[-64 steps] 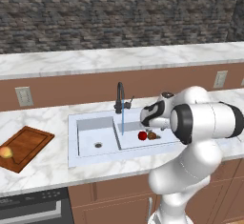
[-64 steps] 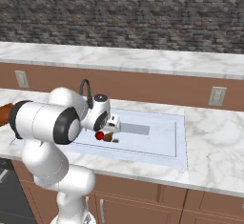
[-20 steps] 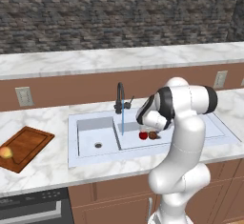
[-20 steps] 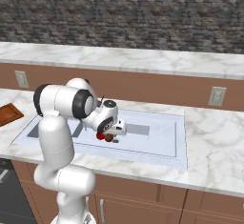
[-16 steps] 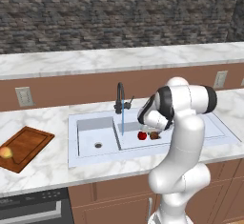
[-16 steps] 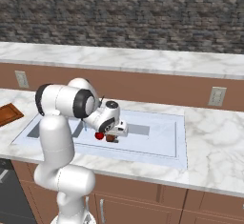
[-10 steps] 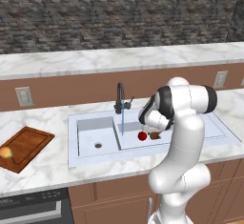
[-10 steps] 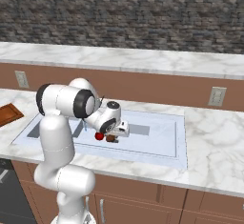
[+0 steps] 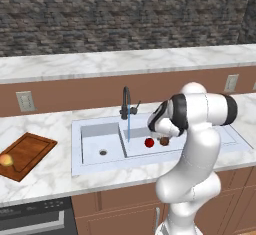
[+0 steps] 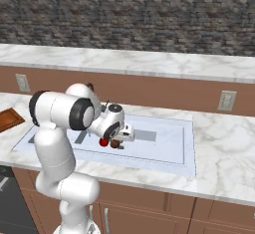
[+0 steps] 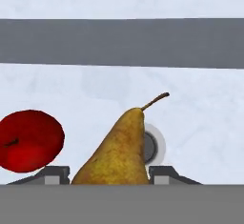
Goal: Pick the mango, pear, apple from the sink and place them on the cutting board to airdry. Then turn off the sink faucet.
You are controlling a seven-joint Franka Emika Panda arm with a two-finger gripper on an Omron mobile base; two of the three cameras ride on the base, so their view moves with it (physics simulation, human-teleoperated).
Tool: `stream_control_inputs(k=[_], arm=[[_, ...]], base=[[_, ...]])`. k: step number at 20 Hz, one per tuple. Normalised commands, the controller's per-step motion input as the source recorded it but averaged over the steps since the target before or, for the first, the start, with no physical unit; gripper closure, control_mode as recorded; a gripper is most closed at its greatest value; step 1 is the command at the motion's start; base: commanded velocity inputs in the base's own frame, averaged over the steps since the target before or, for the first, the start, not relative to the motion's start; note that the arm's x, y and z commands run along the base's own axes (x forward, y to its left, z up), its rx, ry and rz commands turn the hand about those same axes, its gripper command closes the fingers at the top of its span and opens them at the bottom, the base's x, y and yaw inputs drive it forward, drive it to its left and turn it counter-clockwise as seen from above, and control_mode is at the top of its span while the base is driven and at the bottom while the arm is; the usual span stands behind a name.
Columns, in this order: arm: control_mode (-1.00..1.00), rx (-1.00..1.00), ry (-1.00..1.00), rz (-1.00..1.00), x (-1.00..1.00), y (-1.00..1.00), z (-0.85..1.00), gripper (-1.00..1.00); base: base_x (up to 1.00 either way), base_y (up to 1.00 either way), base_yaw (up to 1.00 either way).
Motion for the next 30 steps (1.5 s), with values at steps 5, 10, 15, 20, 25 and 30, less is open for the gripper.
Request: stream_control_inputs(k=[5, 10, 15, 20, 25, 30], arm=[[-1.0, 0.0, 0.0, 0.04, -0.04, -0.01, 0.63, 1.0], [-1.0, 0.0, 0.0, 0.04, -0.02, -0.05, 0.75, 1.0], [-1.0, 0.0, 0.0, 0.04, -0.27, -0.1, 0.58, 1.0], [-1.0, 0.0, 0.0, 0.04, -0.61, -0.09, 0.42, 1.0], [-1.0, 0.0, 0.0, 0.04, -0.68, 0.0, 0.37, 1.0], [-1.0, 0.0, -0.02, 0.06, -0.62, 0.07, 0.4, 1.0]], base=[[0.0, 0.0, 0.0], [0.0, 0.0, 0.0], [0.0, 0.0, 0.0], [0.0, 0.0, 0.0], [0.0, 0.0, 0.0], [0.0, 0.0, 0.0]])
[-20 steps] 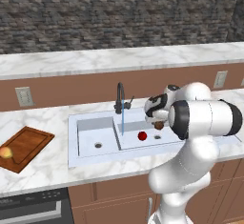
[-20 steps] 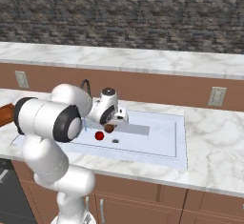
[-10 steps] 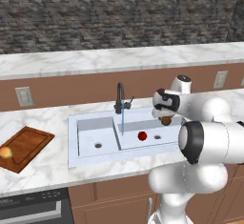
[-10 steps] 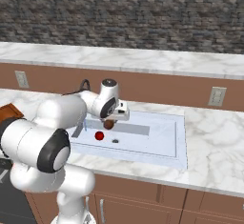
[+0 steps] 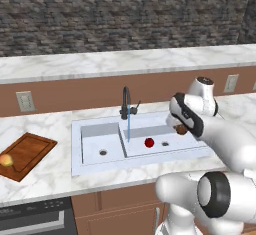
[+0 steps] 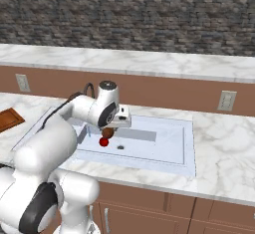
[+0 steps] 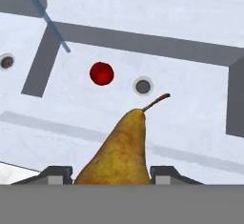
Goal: Pick the mango, pear, apple from the sink and place them on the cutting board to airdry. Then turn off the sink faucet.
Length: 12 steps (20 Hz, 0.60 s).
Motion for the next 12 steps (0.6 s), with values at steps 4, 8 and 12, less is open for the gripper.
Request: stream_control_inputs(k=[4, 8, 12], arm=[[-1.0, 0.0, -0.05, 0.07, -0.6, 0.23, 0.35, 1.0], [-1.0, 0.0, -0.03, 0.08, -0.52, 0.36, 0.31, 1.0], [-1.0, 0.0, -0.01, 0.08, -0.48, 0.44, 0.28, 1.0]], base=[[0.0, 0.0, 0.0], [0.0, 0.0, 0.0], [0.0, 0.0, 0.0]])
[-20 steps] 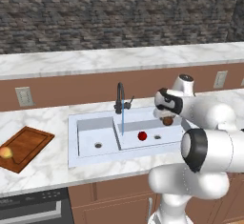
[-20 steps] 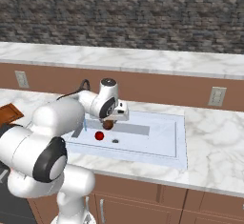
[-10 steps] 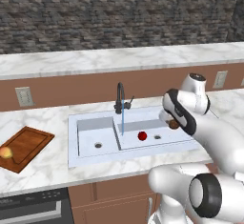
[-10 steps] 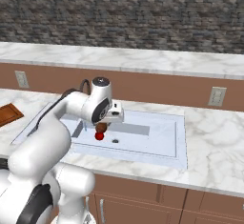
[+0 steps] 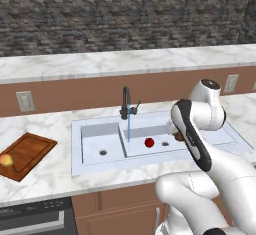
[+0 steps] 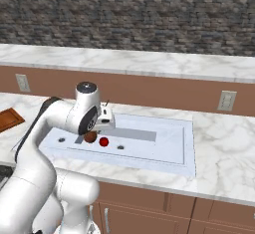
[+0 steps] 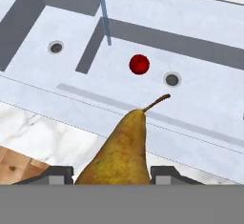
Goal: Pick the mango, pear, apple from the sink and place them on the cutting board to airdry. Then turn off the sink faucet.
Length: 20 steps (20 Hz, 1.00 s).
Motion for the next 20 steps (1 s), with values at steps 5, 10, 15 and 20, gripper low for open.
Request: stream_control_inputs(k=[5, 10, 15, 20], arm=[[-1.0, 0.0, -0.01, 0.08, -0.45, 0.52, 0.23, 1.0], [-1.0, 0.0, 0.0, 0.08, -0.28, 0.65, 0.3, 1.0], [-1.0, -0.01, -0.03, 0.08, -0.16, 0.71, 0.27, 1.0], [-1.0, 0.0, -0.05, 0.07, -0.06, 0.71, 0.21, 1.0]], base=[[0.0, 0.0, 0.0], [0.0, 0.0, 0.0], [0.0, 0.0, 0.0], [0.0, 0.0, 0.0]])
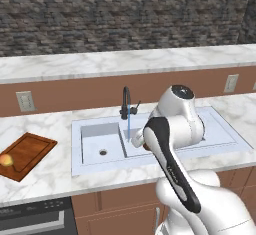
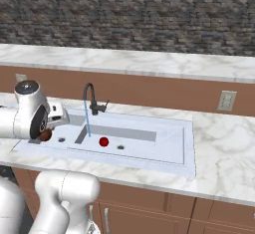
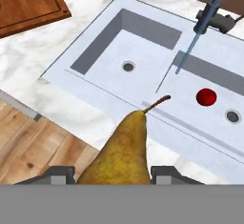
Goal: Pick the mango, pear, apple from the sink and place them on the cutting board to airdry. Then turn off the sink faucet.
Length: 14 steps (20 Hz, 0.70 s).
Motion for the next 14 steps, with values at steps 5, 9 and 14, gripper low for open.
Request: stream_control_inputs(k=[5, 9, 14], arm=[[-1.0, -0.01, -0.05, 0.08, 0.0, 0.74, 0.18, 1.0], [-1.0, 0.0, -0.05, 0.07, 0.0, 0.72, 0.14, 1.0], [-1.0, 0.0, -0.03, 0.07, 0.0, 0.68, 0.09, 1.0]], base=[[0.0, 0.0, 0.0], [0.0, 0.0, 0.0], [0.0, 0.0, 0.0]])
